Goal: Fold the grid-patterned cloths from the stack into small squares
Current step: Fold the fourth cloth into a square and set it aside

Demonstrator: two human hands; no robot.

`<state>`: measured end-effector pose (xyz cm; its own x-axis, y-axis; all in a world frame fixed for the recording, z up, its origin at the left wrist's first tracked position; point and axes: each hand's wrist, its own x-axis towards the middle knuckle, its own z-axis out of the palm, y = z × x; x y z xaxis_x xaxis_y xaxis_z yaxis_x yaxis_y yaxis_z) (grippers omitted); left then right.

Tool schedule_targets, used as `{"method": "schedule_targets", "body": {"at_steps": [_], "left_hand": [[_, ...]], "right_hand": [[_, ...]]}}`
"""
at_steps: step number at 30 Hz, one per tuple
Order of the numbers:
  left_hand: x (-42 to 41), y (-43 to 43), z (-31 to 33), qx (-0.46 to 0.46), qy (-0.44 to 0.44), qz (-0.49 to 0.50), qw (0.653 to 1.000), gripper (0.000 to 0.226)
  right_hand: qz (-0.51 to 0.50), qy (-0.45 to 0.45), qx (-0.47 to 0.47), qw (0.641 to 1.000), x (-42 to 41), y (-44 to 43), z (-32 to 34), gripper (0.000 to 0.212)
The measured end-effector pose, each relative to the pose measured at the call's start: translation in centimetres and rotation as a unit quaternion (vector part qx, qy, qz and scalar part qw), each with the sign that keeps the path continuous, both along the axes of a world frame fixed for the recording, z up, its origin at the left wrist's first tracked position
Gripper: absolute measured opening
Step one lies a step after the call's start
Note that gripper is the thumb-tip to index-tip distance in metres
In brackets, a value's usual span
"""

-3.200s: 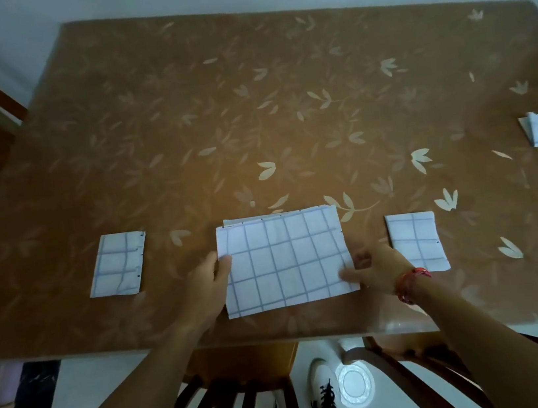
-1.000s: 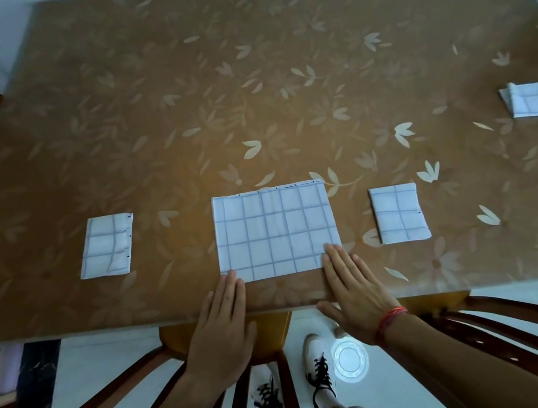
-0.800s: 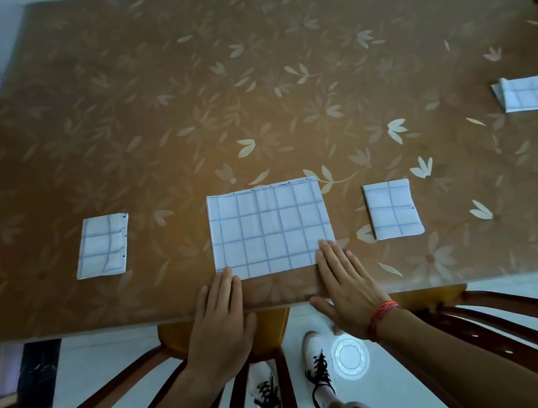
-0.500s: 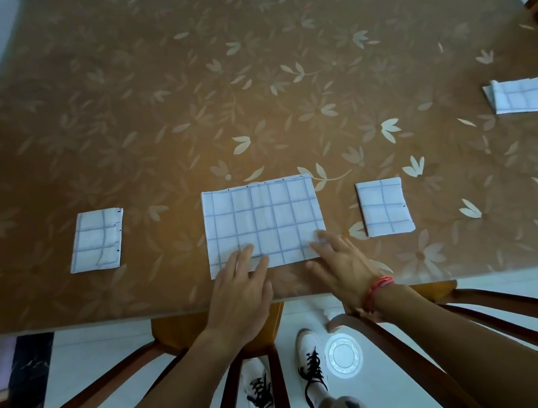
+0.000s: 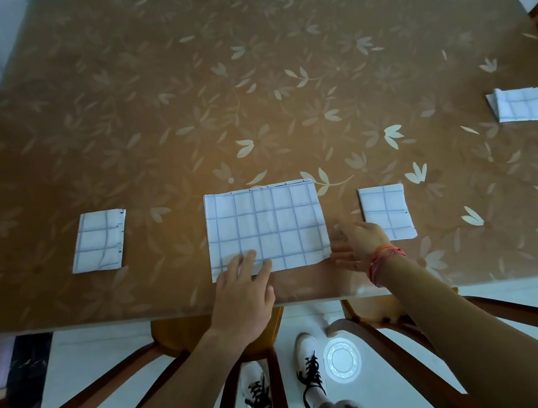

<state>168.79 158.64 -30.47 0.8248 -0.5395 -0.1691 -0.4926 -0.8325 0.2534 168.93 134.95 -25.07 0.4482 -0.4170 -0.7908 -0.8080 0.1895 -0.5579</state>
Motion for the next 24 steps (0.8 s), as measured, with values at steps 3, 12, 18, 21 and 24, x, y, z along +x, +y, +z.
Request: {"method": "schedule_targets", "body": {"at_steps": [3,12,18,21,24], "left_hand": [[0.0,0.1,0.0,-0.007,0.008,0.001,1.0,0.042],[0.0,0.2,0.2,-0.027,0.041,0.014,0.999,0.043],[0.2,0.8,0.0,-0.05,0.054,0.008,0.997,0.046],[0.1,1.1,-0.1,-0.06,0.047,0.009,0.997,0.046],[0.1,1.1,0.0,-0.065,0.041,0.016,0.997,0.047]], "right_hand": [[-0.008,0.01,0.013,1.0,0.4,0.0,0.0,0.016],[0.075,0.03,-0.055,0.995,2.7,0.1,-1.0,0.026],[0.096,-0.002,-0.133,0.986,4.4,0.0,-2.0,0.026],[0.116,0.002,-0.133,0.984,4.8,0.0,-2.2,0.016],[0.117,-0.005,-0.112,0.987,4.4,0.3,-1.0,0.012]]}}
